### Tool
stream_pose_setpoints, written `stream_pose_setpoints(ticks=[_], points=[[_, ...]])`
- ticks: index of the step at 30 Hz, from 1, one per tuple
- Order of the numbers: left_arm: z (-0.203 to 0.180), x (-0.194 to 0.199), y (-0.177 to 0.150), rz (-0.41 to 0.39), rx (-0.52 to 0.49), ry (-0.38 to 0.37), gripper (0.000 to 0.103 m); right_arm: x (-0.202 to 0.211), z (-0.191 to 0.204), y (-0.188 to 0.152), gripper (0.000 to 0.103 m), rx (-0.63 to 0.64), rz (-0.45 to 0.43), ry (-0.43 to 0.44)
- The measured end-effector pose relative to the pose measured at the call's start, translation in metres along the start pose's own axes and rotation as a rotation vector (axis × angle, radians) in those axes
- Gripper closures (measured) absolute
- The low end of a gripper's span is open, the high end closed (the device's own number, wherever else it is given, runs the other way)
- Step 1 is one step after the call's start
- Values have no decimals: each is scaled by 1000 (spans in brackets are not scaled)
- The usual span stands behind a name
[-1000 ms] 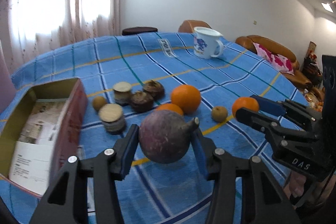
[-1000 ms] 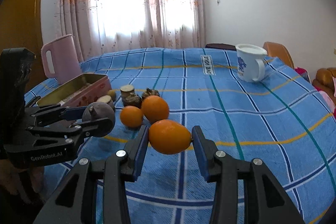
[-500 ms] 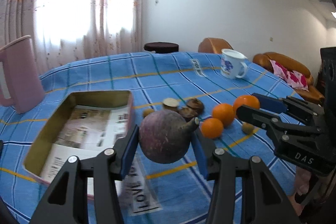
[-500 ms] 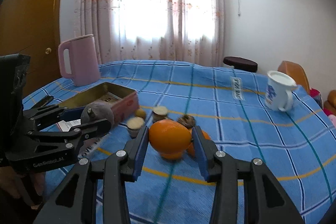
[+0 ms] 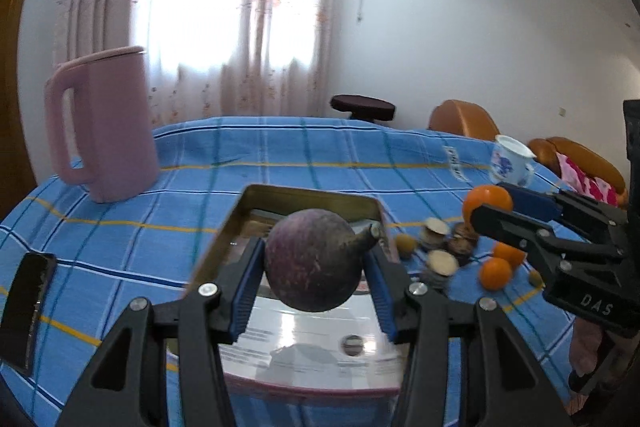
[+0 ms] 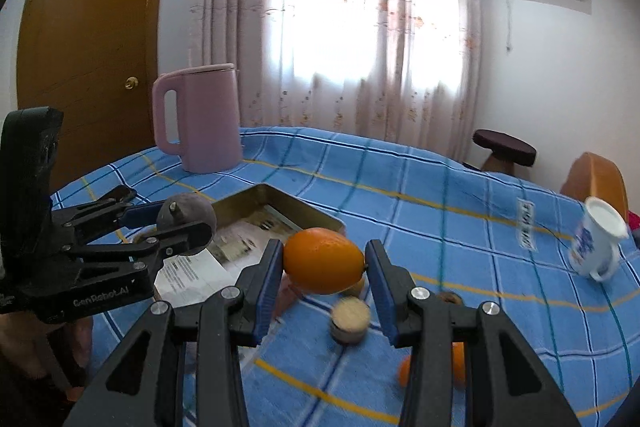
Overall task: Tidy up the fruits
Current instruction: 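Carry the purple fruit and orange over the tin and open both grippers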
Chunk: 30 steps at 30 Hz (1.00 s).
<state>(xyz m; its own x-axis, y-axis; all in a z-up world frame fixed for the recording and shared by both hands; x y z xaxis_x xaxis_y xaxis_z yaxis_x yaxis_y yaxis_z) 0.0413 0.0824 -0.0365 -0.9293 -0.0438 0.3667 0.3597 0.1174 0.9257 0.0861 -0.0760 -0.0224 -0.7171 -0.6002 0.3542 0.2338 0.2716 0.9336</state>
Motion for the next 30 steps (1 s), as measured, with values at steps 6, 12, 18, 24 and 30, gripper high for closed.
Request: stream_pose_setpoints(ticks=[6, 12, 18, 24, 30], points=[[18, -13, 0, 27, 7, 25, 51, -24, 17, 7, 59, 20, 6, 31], [25, -26, 0, 55, -5, 39, 51, -50, 28, 5, 59, 17, 36, 49], [32, -29, 0, 68, -18, 53, 51, -69, 33, -4, 59, 14, 70, 55], [33, -33, -1, 79, -23, 59, 52, -77, 38, -9, 59, 25, 89, 62], [36, -37, -3, 95, -23, 73, 52, -84, 42, -14, 59, 37, 125, 66]])
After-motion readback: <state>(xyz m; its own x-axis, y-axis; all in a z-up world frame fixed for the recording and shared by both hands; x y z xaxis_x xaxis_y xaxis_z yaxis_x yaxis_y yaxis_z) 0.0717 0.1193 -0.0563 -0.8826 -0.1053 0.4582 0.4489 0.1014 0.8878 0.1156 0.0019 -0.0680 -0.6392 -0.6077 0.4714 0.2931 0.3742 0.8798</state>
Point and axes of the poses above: each gripper's, at about its wrist camera, not at the fingertips, and x roughly against the way its jaws point, z to its left, y to its top, the point moved 2 cm from there along -x, roughly the way its jaws point, and after that the axes turned 7 degrees about -z, right-handed, at the moved point
